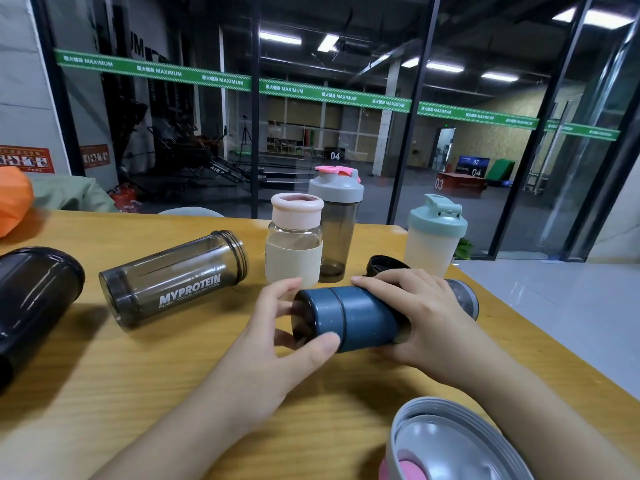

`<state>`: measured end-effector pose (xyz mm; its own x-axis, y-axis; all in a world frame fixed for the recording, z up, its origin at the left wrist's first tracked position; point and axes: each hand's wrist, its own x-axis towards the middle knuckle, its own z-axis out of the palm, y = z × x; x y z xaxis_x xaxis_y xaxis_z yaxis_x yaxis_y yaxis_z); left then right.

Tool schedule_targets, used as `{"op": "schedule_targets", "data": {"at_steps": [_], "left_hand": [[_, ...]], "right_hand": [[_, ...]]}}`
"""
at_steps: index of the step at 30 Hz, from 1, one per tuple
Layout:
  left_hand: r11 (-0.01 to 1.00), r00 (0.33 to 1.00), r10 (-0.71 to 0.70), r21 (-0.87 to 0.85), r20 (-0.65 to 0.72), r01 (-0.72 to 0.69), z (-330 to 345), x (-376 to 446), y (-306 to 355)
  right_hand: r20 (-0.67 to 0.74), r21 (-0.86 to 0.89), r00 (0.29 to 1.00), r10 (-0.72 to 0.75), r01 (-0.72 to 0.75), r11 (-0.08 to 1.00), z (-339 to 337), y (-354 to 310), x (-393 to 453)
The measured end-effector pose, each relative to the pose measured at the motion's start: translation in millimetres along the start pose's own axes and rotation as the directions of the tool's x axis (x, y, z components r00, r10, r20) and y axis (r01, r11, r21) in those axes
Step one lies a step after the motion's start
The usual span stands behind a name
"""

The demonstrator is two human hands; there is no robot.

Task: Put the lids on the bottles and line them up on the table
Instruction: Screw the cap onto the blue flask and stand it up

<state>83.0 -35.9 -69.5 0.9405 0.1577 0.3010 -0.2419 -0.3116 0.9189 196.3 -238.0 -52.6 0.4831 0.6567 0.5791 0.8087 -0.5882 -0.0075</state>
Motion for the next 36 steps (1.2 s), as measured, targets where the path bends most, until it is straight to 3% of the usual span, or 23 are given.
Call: {"op": "schedule_targets", "data": {"at_steps": [4, 9, 15, 24, 31, 36], "left_hand": [[0.988, 0.988, -0.155, -0.023, -0.027, 0.154, 1.2, 0.2, -1.8], [0.986, 0.986, -0.164, -0.001, -0.005, 0.164, 0.0, -0.6, 0.7], [0.998, 0.996, -0.064, -0.017, 0.061, 0.065, -3.6, 0.9, -0.4], [0.97, 0.989, 0.12, 0.205, 0.082, -0.134, -7.8, -1.1, 1.0], [0.992, 0.993, -0.119, 0.043, 0.009, 0.119, -1.6, -1.7, -1.4], [0.99, 0.99, -0.144, -0.004, 0.01, 0.144, -2.5, 1.9, -2.8]], "right_hand": [[0.003, -0.003, 1.0, -0.027, 0.027, 1.0, 1.3, -4.1, 0.5], [-0.007, 0.007, 0.999, -0.043, 0.043, 0.999, 0.8, -5.8, 0.3], [-0.01, 0.035, 0.999, -0.031, 0.032, 0.999, -2.3, -6.2, -0.2], [0.017, 0.027, 1.0, -0.017, 0.017, 1.0, -3.2, -5.8, -0.5], [-0.005, 0.025, 1.0, -0.03, 0.03, 0.999, -1.8, -8.2, 0.2], [-0.019, 0.013, 0.999, -0.038, 0.038, 0.999, -2.4, -8.3, 0.5]]}}
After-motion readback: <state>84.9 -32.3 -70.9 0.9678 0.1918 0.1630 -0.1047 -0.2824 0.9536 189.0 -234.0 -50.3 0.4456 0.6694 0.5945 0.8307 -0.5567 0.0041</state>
